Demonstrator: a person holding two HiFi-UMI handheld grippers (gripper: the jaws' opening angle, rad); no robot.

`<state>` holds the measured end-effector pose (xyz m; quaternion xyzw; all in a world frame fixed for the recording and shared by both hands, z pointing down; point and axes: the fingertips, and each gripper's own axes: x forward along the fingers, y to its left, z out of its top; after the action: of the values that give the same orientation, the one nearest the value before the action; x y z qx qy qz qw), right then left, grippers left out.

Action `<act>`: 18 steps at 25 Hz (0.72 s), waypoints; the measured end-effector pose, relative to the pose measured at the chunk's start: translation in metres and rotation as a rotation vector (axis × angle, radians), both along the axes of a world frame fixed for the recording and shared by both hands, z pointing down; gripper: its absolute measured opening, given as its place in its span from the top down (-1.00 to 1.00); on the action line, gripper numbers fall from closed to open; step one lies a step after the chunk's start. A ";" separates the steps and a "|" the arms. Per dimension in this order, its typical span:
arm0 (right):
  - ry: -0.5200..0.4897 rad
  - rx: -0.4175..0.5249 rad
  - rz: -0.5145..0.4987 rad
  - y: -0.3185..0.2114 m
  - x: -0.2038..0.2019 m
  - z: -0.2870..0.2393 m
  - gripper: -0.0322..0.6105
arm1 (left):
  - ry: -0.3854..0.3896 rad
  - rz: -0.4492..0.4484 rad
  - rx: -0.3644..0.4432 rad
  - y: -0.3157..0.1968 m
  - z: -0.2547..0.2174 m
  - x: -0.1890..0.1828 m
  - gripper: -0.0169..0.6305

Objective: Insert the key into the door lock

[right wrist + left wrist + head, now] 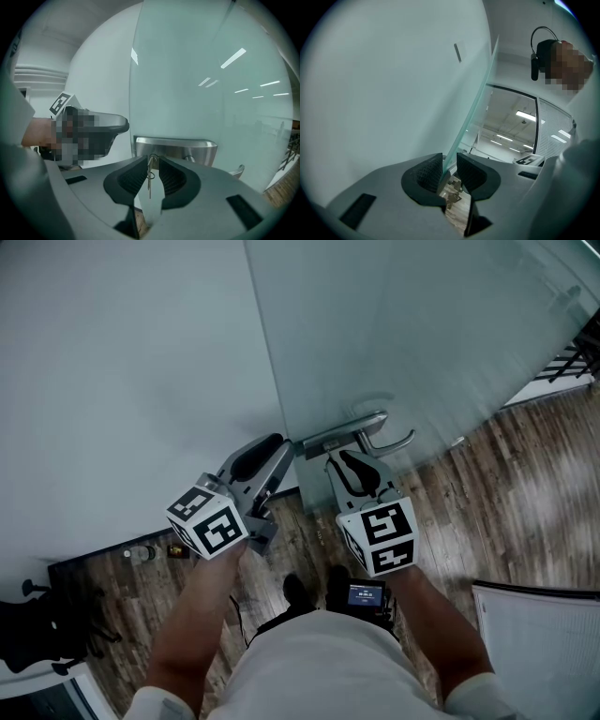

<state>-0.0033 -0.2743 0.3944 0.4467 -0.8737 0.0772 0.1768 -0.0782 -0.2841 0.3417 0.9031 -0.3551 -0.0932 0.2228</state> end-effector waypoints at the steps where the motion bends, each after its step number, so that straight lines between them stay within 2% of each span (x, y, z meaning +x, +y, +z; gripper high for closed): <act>1: 0.001 0.000 -0.002 0.001 0.000 0.000 0.71 | 0.000 -0.001 0.002 0.001 0.000 0.000 0.67; 10: -0.007 0.009 -0.011 0.011 0.003 -0.009 0.71 | -0.017 -0.029 0.002 0.012 -0.004 -0.007 0.68; 14: -0.013 0.030 -0.005 0.017 0.007 -0.019 0.71 | -0.018 -0.022 0.025 0.024 -0.011 -0.009 0.82; 18: -0.025 0.048 -0.001 0.022 0.009 -0.031 0.72 | -0.042 -0.016 0.051 0.035 -0.018 -0.007 0.87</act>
<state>0.0059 -0.2526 0.3635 0.4492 -0.8776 0.0616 0.1554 -0.0854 -0.2496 0.3235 0.9074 -0.3645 -0.0849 0.1913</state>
